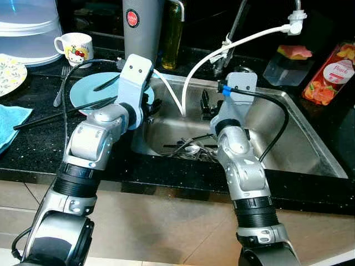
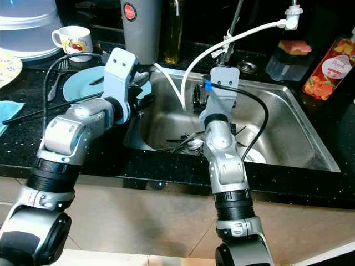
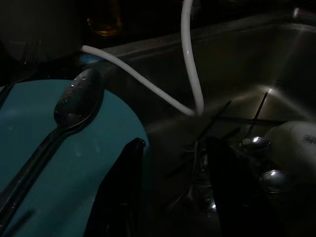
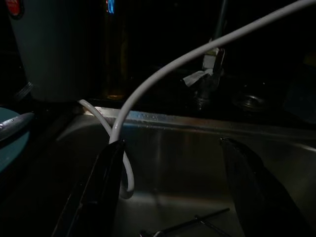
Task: Kitchen organization
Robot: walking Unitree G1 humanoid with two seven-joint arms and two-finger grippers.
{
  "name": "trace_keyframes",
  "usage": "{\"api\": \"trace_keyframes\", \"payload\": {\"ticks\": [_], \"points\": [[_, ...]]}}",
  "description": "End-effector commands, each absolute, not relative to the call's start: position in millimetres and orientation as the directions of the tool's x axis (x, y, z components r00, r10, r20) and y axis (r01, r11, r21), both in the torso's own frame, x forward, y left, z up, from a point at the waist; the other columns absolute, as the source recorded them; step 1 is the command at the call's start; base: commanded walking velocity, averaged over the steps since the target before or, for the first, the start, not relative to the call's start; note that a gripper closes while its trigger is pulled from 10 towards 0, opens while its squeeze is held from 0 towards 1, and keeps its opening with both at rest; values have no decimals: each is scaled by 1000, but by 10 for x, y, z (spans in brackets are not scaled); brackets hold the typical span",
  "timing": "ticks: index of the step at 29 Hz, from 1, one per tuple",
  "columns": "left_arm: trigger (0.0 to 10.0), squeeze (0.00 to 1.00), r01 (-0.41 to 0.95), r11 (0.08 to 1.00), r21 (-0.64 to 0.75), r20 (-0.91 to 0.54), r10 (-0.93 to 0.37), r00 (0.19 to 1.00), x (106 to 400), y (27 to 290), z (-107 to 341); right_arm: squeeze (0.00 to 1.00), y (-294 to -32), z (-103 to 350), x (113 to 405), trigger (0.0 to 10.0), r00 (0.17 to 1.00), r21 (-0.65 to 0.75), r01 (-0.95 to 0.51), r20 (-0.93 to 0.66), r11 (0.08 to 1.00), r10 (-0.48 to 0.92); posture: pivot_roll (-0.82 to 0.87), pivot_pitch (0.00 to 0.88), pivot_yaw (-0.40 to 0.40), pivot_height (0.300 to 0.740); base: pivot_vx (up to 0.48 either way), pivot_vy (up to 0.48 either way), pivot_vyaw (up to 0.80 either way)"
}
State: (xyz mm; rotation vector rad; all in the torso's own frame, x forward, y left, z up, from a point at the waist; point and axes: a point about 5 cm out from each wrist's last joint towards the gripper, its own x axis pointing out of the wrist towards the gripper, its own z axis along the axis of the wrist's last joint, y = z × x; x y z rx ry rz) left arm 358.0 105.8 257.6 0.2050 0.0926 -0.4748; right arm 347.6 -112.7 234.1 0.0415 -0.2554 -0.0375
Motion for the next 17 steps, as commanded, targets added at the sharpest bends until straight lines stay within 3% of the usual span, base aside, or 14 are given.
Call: {"api": "trace_keyframes", "payload": {"ticks": [1, 6, 8, 17], "points": [[10000, 0, 498, 839, 217, -145, -477, 867, 3579, 965, 2580, 0, -1210, 2300, 3446, 10000, 970, 48, 54, 235, 997, -64, 250, 47, -92, 740, 0, 0, 0], [10000, 0, 465, 843, 271, -196, -424, 884, 3688, 933, 2393, 0, -1268, 2264, 3406, 10000, 967, 41, 83, 239, 996, -90, 184, 27, -89, 740, 0, 0, 0], [10000, 0, 367, 820, 440, -204, -307, 930, 3719, 1018, 2341, 0, -1283, 2308, 3408, 10000, 963, 49, 88, 251, 995, -97, 181, 20, -98, 740, 0, 0, 0], [10000, 0, 229, 891, 392, -158, -180, 971, 3822, 1304, 2468, 0, -1227, 2302, 3410, 10000, 966, 31, 56, 249, 998, -62, 183, 0, -96, 740, 0, 0, 0]]}}
